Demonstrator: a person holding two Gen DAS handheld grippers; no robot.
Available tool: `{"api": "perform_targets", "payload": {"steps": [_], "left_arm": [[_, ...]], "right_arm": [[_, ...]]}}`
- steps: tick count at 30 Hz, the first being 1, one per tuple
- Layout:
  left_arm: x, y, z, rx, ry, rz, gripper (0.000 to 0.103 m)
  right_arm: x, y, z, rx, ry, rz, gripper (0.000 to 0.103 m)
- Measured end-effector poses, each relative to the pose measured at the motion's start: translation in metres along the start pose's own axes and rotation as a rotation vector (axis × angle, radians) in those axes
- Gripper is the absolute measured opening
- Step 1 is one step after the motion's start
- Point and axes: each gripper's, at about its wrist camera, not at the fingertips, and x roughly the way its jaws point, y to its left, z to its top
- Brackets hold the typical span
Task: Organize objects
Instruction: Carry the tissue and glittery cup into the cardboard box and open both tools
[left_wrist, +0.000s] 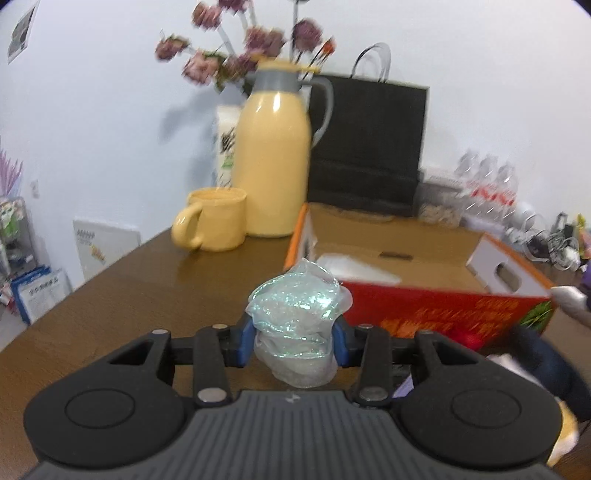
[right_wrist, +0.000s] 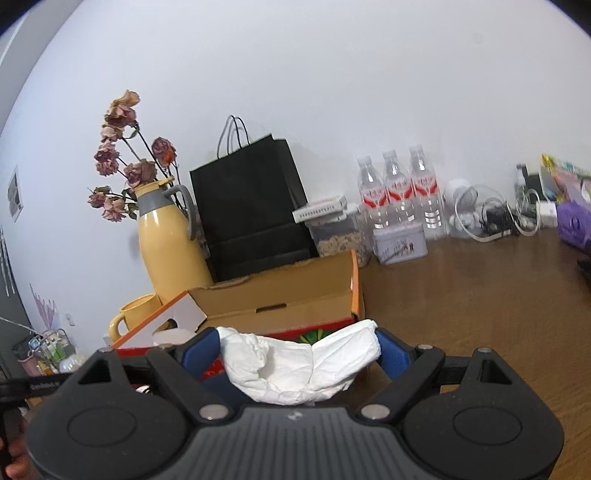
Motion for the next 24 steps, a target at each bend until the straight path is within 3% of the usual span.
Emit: {"api": "perform_targets", "payload": {"steps": [8,16,24], "left_arm": [[0.002,-0.042,0.036,0.053,-0.079,-0.084,0.041],[0.031,-0.075,0.062,0.059,-0.092,-0.128,0.041],[0.085,-0.088,0.077,0.038,-0.037,-0.065,0.040]], "right_arm": [[0.011,0.025,0.022,-0.077,-0.056,0.024,0.089],[0.049,0.051,0.046,-0.121,-0.055,0.009,0.089],[0.115,0.053,0.055,-0.100,0.017,-0.091,0.089]]}}
